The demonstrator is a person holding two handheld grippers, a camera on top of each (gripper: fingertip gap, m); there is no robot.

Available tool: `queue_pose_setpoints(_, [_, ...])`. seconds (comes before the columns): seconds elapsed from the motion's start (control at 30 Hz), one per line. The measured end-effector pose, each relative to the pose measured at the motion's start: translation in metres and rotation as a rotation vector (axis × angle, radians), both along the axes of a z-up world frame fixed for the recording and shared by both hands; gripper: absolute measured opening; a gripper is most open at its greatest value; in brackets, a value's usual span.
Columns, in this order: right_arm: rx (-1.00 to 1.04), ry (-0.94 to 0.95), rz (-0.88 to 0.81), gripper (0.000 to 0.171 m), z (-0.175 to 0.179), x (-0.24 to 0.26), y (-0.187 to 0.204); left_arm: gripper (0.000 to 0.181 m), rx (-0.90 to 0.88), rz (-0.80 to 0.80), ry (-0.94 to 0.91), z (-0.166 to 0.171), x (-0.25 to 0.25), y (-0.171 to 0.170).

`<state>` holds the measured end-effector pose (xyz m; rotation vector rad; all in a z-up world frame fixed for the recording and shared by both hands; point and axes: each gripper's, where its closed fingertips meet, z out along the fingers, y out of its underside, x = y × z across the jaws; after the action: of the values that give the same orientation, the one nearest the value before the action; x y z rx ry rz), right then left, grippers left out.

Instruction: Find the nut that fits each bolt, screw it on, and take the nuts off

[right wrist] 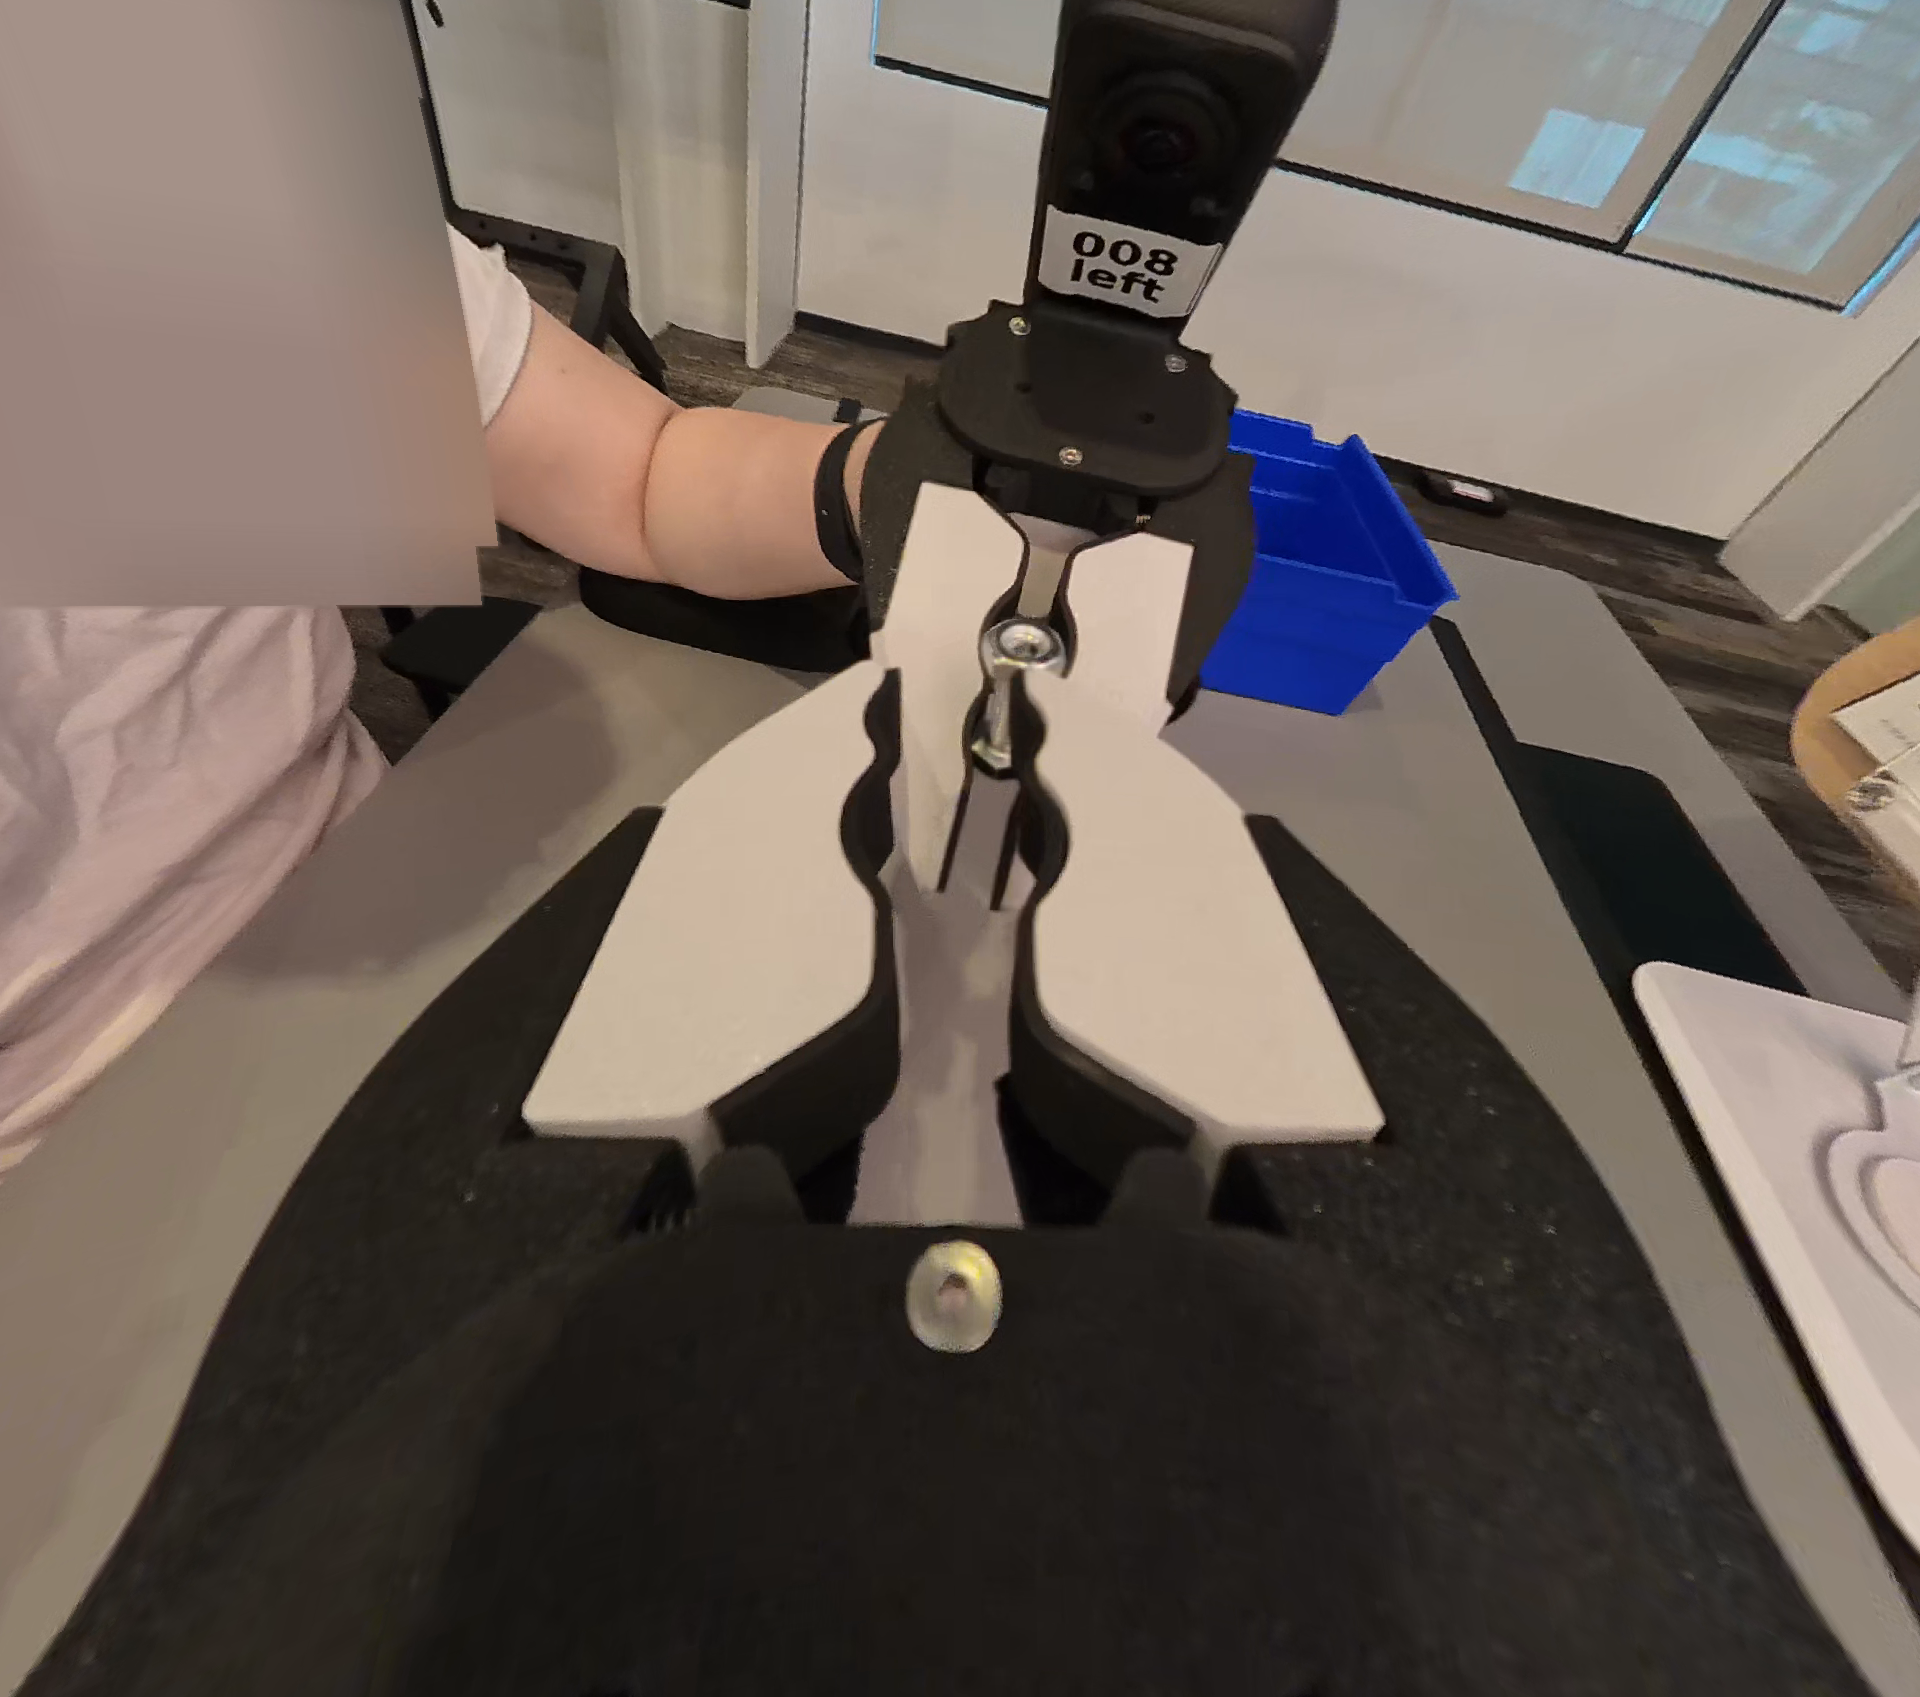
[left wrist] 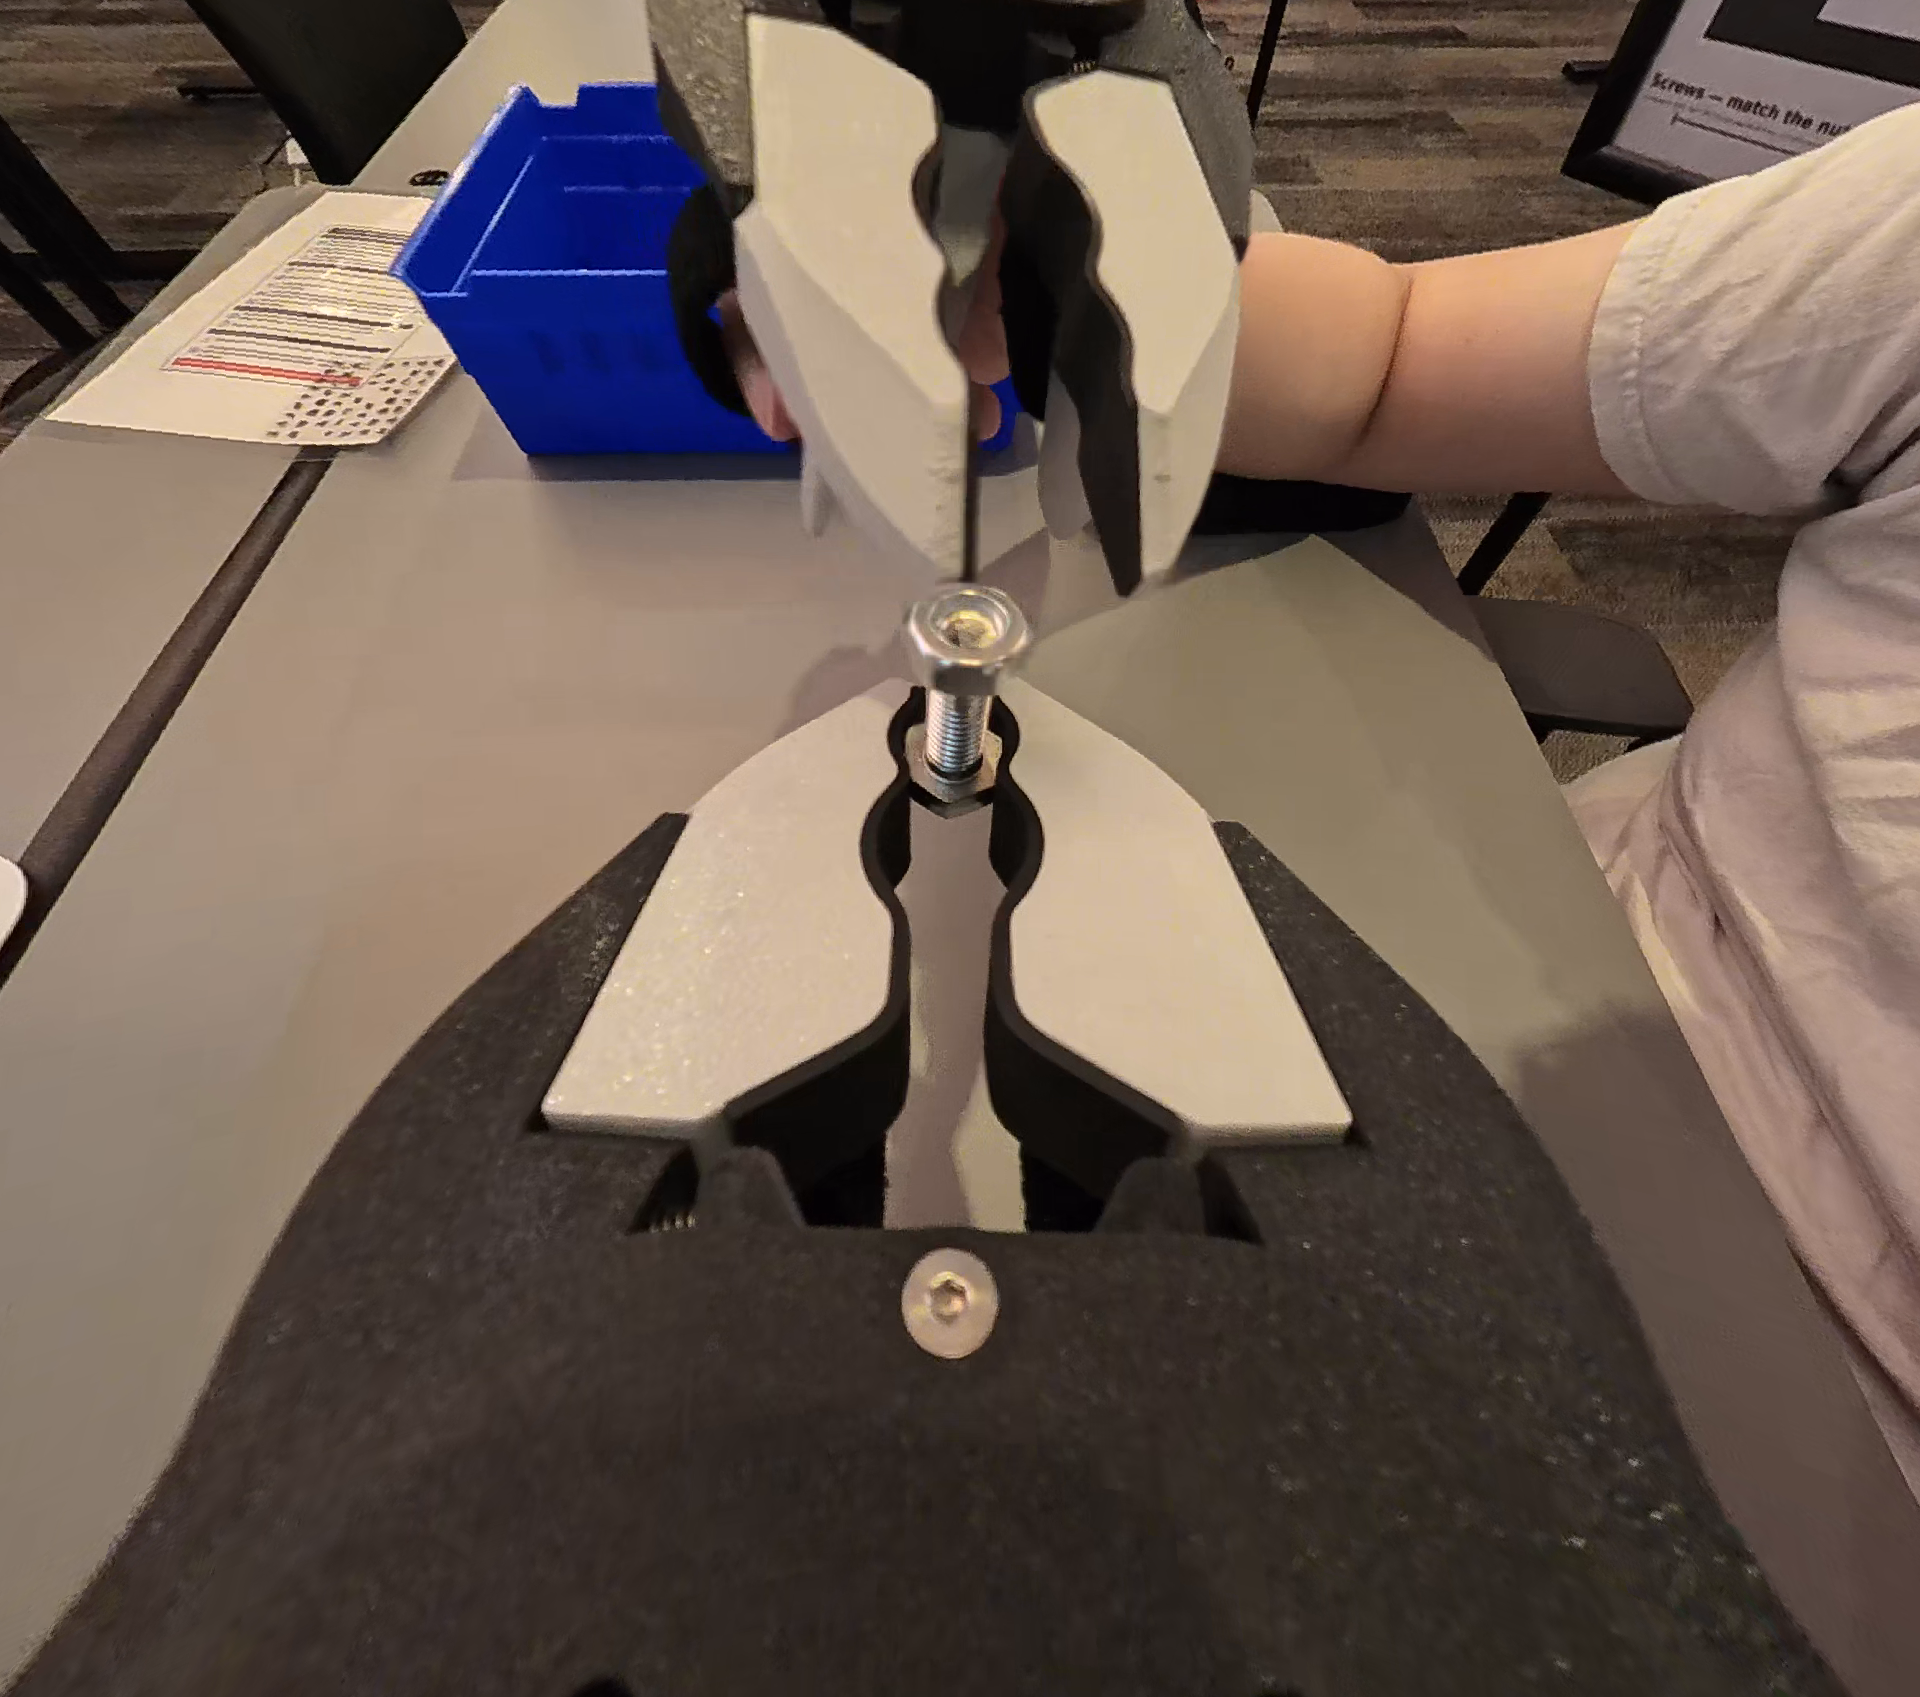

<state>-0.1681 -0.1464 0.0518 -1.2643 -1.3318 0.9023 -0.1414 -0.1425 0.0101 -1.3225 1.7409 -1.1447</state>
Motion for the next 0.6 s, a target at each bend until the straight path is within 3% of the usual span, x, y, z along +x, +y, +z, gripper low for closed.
queue_pose_setpoints(0.33, [-0.029, 0.017, -0.015, 0.035, -0.002, -0.007, 0.004, 0.009, -0.007, 0.007, 0.018, -0.005, 0.002, 0.001])
queue_pose_setpoints(0.47, [-0.036, 0.025, -0.015, 0.017, 0.001, 0.002, 0.006, 0.009, -0.02, 0.029, 0.012, -0.003, 0.001, 0.005])
queue_pose_setpoints(0.6, [-0.055, 0.075, -0.029, 0.021, 0.006, 0.002, 0.01, 0.009, -0.03, 0.028, 0.01, -0.002, 0.0, 0.006])
